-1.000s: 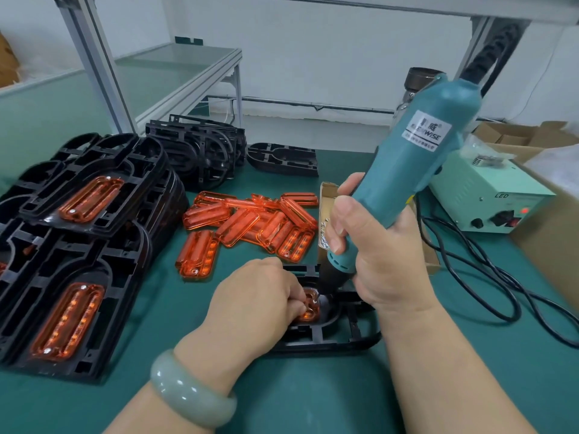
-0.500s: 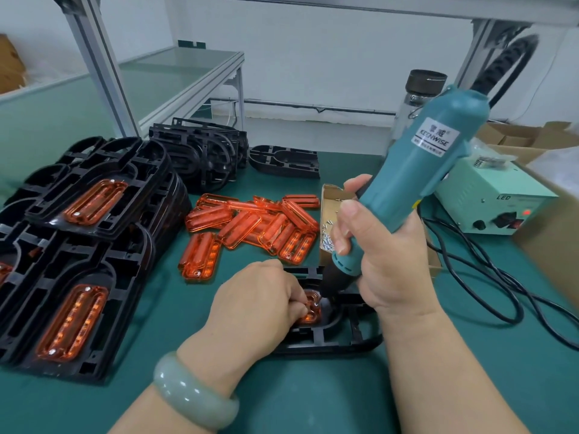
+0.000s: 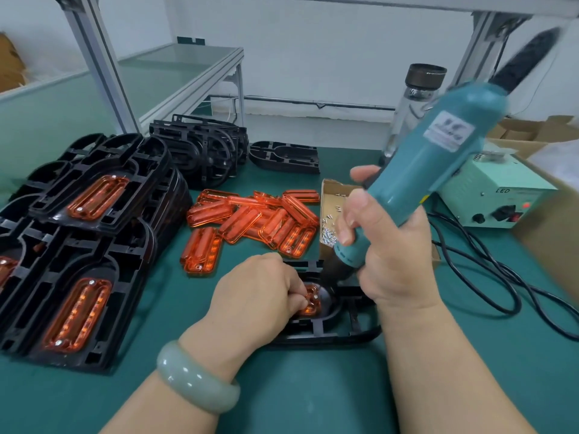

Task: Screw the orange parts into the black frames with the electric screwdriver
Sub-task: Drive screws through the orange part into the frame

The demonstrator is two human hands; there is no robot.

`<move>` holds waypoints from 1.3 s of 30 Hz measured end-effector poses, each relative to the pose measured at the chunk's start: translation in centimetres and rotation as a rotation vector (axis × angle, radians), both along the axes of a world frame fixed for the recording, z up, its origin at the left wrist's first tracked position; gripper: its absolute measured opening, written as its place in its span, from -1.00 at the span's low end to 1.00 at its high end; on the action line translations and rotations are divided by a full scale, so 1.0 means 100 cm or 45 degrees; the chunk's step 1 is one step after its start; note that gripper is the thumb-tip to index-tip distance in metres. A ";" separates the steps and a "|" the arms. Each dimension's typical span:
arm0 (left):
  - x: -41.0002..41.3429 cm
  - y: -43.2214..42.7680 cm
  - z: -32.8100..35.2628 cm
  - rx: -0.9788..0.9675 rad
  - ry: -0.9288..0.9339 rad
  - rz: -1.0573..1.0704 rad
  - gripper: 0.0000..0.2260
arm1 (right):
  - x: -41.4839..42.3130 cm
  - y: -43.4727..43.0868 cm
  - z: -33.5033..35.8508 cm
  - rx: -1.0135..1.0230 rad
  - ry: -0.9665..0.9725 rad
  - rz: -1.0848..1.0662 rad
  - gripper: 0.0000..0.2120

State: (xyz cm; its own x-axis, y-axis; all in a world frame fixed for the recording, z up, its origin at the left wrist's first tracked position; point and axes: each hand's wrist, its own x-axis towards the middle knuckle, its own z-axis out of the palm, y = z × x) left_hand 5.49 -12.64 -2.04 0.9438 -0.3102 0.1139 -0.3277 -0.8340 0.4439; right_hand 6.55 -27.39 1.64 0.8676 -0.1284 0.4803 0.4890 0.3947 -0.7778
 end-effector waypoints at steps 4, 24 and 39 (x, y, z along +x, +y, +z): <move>0.001 0.000 0.001 0.010 0.009 0.008 -0.91 | 0.005 -0.009 0.001 0.320 0.053 0.040 -0.91; -0.005 0.002 0.003 0.117 -0.052 -0.077 -0.85 | 0.015 -0.043 -0.002 0.708 0.372 -0.202 -0.91; 0.065 -0.047 0.038 -0.089 -0.150 -0.177 -0.73 | 0.017 -0.035 -0.005 0.734 0.484 -0.111 -0.91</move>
